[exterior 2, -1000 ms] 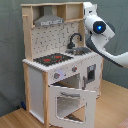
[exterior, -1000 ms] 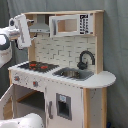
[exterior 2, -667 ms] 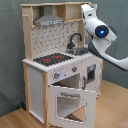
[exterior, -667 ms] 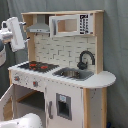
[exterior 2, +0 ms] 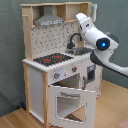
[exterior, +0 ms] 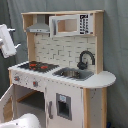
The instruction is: Play with the kitchen
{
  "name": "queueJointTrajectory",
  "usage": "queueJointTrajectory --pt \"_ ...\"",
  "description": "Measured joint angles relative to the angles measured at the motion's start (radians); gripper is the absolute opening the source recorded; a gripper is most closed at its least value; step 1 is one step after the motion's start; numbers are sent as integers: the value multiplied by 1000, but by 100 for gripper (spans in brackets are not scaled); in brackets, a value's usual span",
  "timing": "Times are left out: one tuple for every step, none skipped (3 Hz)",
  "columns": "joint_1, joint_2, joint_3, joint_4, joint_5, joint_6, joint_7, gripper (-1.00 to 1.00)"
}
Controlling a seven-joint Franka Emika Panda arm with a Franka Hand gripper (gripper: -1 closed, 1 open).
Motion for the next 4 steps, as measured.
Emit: queueJointTrajectory --pt "57 0 60 -2 -72 0 -22 100" --pt "109 0 118 -3 -110 0 -85 100" --pt "163 0 153 -3 -112 0 -168 100" --pt "237 0 204 -7 -112 -7 -228 100"
